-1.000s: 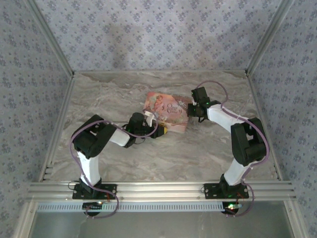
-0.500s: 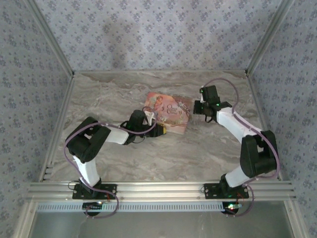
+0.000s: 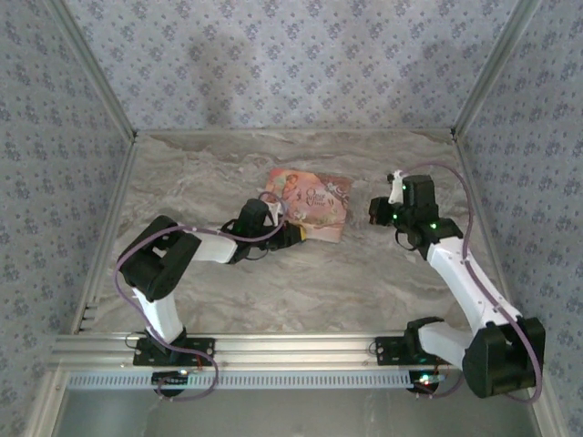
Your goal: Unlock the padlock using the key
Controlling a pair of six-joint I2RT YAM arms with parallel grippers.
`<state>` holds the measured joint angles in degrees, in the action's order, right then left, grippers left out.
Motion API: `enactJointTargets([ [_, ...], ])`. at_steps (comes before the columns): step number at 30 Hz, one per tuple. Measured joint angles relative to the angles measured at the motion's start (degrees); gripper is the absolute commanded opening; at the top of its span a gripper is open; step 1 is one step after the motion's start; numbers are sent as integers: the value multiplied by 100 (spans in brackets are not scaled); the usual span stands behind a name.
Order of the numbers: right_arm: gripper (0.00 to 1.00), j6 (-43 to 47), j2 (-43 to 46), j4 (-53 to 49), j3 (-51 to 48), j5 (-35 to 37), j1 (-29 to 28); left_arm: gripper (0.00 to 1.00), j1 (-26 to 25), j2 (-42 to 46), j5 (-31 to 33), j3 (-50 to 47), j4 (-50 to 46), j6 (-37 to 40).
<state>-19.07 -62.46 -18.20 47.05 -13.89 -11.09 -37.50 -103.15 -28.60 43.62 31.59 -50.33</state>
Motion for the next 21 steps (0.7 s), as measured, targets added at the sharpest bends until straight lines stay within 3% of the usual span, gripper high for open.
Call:
enactJointTargets([
  [11, 0, -485, 343, 289, -649, -960, 7, 6, -90, 151, 946, 37, 83, -643],
  [21, 0, -975, 345, 1003, -1014, -2245, -28, 7, -111, 107, 704, 39, 588, -1097],
])
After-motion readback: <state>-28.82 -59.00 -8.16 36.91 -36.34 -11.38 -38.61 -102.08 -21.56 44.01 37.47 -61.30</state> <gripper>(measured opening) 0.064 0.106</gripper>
